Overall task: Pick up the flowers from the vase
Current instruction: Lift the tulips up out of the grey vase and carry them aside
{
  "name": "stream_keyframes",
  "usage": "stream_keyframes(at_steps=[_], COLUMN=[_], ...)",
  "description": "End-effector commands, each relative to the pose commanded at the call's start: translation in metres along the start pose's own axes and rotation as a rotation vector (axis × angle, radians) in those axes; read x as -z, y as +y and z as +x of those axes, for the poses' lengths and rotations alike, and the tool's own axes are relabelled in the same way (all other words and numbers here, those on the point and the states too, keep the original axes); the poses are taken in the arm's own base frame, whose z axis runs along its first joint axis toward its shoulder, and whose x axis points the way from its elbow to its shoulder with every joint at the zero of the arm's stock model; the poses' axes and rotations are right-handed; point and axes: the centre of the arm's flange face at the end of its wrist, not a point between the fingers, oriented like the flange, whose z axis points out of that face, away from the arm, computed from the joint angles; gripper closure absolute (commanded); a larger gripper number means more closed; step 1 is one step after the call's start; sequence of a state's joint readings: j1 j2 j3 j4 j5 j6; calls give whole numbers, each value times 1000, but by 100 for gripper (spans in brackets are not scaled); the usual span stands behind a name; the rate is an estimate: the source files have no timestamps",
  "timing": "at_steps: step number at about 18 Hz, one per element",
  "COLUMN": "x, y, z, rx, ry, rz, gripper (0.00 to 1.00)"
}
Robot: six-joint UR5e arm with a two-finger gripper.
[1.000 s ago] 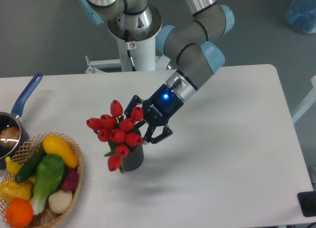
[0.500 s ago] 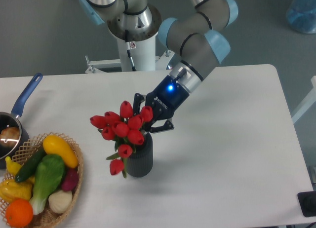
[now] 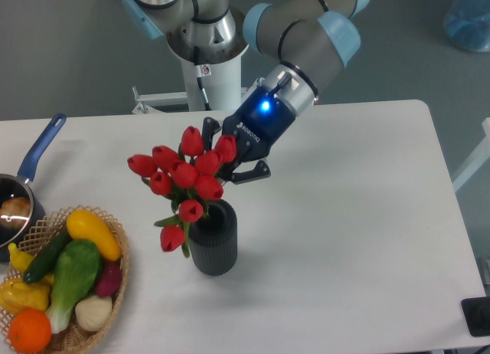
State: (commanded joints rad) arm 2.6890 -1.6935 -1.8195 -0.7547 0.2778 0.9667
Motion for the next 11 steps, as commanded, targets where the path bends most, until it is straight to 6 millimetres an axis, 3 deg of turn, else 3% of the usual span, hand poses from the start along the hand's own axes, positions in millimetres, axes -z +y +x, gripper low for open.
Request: stream_keyframes(at_steps=[7,11], x=[45,79], y=[-59,-80], z=[-15,-28], rx=[59,77], ry=[-40,-92], rz=[85,111], gripper=[100,100])
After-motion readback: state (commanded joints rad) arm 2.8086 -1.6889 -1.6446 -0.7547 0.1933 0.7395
